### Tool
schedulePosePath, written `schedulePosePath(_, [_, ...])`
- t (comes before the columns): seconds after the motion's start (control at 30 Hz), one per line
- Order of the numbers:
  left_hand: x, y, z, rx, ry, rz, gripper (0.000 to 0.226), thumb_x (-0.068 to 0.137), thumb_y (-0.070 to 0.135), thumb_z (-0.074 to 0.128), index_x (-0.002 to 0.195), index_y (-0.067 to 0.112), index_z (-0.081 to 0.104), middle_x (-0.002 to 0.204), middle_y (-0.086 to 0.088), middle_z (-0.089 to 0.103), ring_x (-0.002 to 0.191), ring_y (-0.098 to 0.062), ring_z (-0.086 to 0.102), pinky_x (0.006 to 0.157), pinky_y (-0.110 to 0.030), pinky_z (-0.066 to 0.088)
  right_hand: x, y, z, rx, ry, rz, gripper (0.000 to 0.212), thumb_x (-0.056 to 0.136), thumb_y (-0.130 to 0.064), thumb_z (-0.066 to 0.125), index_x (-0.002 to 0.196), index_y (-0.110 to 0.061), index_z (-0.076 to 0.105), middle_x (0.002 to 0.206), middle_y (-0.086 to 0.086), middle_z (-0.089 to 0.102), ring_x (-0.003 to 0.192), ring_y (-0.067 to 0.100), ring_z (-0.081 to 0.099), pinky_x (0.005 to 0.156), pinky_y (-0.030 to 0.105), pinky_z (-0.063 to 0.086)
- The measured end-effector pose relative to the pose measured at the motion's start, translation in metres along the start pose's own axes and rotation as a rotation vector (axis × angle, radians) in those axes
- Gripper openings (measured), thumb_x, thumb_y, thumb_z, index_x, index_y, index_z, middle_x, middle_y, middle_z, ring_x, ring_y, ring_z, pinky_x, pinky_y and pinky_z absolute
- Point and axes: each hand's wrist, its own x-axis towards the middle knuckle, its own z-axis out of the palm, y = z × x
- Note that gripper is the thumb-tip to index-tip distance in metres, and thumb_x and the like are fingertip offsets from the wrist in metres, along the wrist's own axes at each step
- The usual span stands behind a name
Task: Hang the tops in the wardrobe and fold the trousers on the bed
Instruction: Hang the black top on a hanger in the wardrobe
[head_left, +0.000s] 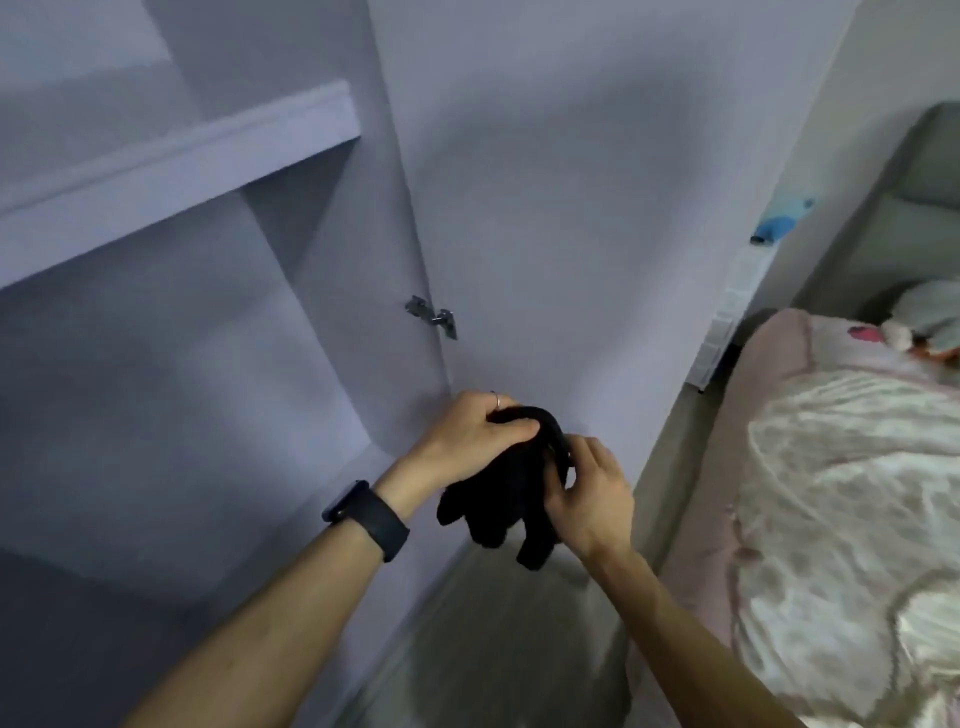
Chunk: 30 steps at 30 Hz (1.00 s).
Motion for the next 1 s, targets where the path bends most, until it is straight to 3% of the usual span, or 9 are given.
schedulePosePath(0.17, [-0.036,-0.038,-0.101,0.182,0.362,-0.073,0.010,0.098,0.035,0.061,0.092,0.038,0.068,0.087,0.021,0.069,0.085,-0.002,0.065,0.073,-0.016,0.048,0.048,-0.030,0.016,-0.178,-0.248,-0.168,0.025,0.094,-0.016,0.062,0.117,-0.020,0.072,0.110,0.007,0.069,0.099,0.035,0.063,0.075,0.044,0.055])
schedulePosePath(0.27, [-0.060,-0.068,-0.137,0.472,0.501,-0.160,0.006,0.098,0.033,0.059,0.101,0.037,0.063,0.093,0.011,0.068,0.085,-0.013,0.062,0.071,-0.025,0.044,0.080,-0.052,0.018,-0.222,-0.310,-0.305,0.027,0.088,-0.010,0.067,0.112,-0.020,0.077,0.111,0.009,0.070,0.099,0.037,0.064,0.080,0.041,0.054])
schedulePosePath(0.37, [-0.093,-0.097,-0.160,0.679,0.561,-0.251,0.009,0.099,0.031,0.057,0.108,0.034,0.056,0.095,0.003,0.068,0.084,-0.021,0.062,0.068,-0.031,0.046,0.123,-0.088,0.026,-0.222,-0.451,-0.381,0.029,0.087,-0.015,0.068,0.112,-0.027,0.077,0.114,0.005,0.070,0.097,0.033,0.066,0.082,0.038,0.055])
schedulePosePath(0.5, [-0.135,-0.118,-0.178,0.707,0.544,-0.432,0.016,0.099,0.025,0.058,0.114,0.029,0.063,0.101,-0.001,0.072,0.090,-0.023,0.067,0.076,-0.035,0.056,0.169,-0.141,0.054,-0.150,-0.666,-0.452,0.024,0.090,-0.024,0.067,0.110,-0.033,0.077,0.104,-0.007,0.074,0.096,0.022,0.067,0.081,0.022,0.047])
schedulePosePath(0.6, [-0.159,-0.116,-0.183,0.547,0.610,-0.570,0.020,0.094,0.020,0.062,0.108,0.031,0.069,0.097,0.005,0.073,0.087,-0.016,0.068,0.075,-0.023,0.053,0.186,-0.167,0.077,0.077,-0.823,-0.372,0.018,0.092,-0.023,0.064,0.096,-0.036,0.075,0.070,-0.018,0.071,0.068,0.010,0.070,0.060,0.016,0.047])
schedulePosePath(0.7, [-0.175,-0.105,-0.186,0.160,0.843,-0.627,0.010,0.089,0.023,0.068,0.092,0.031,0.073,0.085,0.009,0.075,0.085,-0.013,0.069,0.071,-0.016,0.047,0.199,-0.188,0.101,0.292,-0.879,-0.299,0.014,0.092,-0.023,0.064,0.086,-0.032,0.074,0.067,-0.011,0.071,0.056,0.013,0.070,0.048,0.022,0.049])
schedulePosePath(0.77, [-0.186,-0.101,-0.183,-0.111,0.917,-0.613,0.005,0.090,0.024,0.072,0.091,0.021,0.075,0.086,0.002,0.076,0.088,-0.019,0.070,0.078,-0.024,0.051,0.201,-0.199,0.117,0.343,-1.007,-0.272,0.010,0.091,-0.023,0.068,0.083,-0.024,0.074,0.068,-0.004,0.073,0.055,0.014,0.069,0.050,0.025,0.053])
schedulePosePath(0.87, [-0.207,-0.096,-0.166,-0.373,0.890,-0.591,0.039,0.082,0.039,0.081,0.105,0.009,0.073,0.102,-0.007,0.076,0.098,-0.020,0.071,0.089,-0.032,0.051,0.200,-0.211,0.130,0.450,-1.250,-0.206,0.002,0.085,-0.015,0.077,0.086,-0.016,0.076,0.084,0.008,0.075,0.064,0.014,0.069,0.063,0.027,0.056])
schedulePosePath(1.0, [-0.235,-0.092,-0.155,-0.614,1.018,-0.413,0.064,0.069,0.037,0.088,0.124,0.012,0.067,0.124,-0.008,0.071,0.120,-0.023,0.065,0.099,-0.033,0.046,0.203,-0.231,0.133,0.671,-1.460,-0.246,0.039,0.072,-0.002,0.077,0.106,-0.023,0.077,0.100,0.008,0.076,0.094,0.020,0.074,0.080,0.025,0.057])
